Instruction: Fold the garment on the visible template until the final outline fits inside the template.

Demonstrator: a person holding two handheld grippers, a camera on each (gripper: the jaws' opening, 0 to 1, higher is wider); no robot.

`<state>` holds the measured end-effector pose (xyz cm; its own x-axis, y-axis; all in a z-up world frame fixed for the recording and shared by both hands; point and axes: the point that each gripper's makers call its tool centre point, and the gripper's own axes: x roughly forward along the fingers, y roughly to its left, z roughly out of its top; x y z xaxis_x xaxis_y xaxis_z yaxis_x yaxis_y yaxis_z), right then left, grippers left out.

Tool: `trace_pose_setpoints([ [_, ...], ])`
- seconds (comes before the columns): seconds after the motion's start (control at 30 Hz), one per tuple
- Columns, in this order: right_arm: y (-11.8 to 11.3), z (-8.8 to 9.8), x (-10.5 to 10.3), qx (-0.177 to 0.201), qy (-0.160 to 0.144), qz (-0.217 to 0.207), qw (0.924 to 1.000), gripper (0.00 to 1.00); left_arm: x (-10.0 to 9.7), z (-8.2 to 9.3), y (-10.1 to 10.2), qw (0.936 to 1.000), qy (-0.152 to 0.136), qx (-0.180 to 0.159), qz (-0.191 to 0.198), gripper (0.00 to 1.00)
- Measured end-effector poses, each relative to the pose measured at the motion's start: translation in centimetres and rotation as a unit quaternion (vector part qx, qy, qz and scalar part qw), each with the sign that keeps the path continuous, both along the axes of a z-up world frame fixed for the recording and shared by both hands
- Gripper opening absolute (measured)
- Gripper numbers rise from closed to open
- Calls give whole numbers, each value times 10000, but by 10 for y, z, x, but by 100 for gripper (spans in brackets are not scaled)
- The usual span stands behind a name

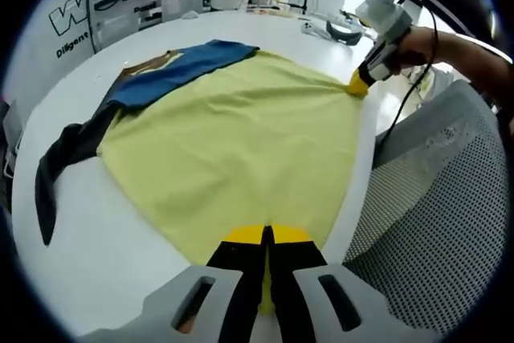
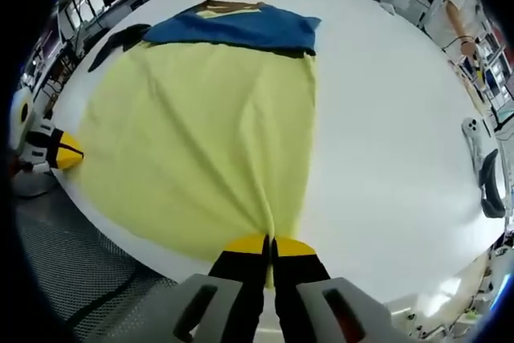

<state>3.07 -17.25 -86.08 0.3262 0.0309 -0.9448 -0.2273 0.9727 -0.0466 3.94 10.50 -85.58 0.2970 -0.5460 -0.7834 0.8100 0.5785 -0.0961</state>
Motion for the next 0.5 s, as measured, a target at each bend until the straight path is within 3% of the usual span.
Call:
trace_pose_setpoints([
  [0.5, 6, 0, -7, -13, 170, 224, 9996, 4, -11, 0, 14, 9999, 138, 87, 49, 0],
])
